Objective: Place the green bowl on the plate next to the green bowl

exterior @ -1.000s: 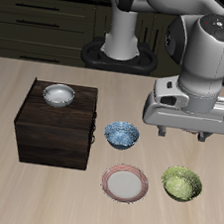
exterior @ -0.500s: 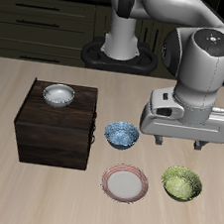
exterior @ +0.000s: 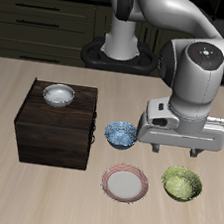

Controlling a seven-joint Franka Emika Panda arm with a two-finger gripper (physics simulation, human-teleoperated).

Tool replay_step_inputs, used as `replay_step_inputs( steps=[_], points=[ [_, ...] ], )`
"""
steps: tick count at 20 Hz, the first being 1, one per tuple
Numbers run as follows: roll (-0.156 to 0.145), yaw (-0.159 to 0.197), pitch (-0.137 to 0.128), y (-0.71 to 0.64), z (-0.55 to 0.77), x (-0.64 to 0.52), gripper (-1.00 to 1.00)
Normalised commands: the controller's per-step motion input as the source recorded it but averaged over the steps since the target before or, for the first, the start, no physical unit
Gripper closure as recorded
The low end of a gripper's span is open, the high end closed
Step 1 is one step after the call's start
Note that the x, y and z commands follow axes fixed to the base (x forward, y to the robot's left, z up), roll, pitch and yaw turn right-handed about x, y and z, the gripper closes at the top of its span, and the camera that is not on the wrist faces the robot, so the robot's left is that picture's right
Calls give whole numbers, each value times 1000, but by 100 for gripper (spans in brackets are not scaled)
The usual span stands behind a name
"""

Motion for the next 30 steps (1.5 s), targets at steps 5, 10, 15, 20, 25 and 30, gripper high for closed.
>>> replay_step_inputs(
  steps=[5,10,15,20,25,30],
  points=[
    [-7,-3,25,-53,-261,32,-100],
    [2,-1,27,-13,-206,0,-100],
    [-5,7,23,-13,-198,21,-100],
    [-4,-2,42,-19,-288,-1,-100],
    [-3,4,40,-15,-246,-43,-100],
    [18,8,28,72,-185,-83,-100]
  ],
)
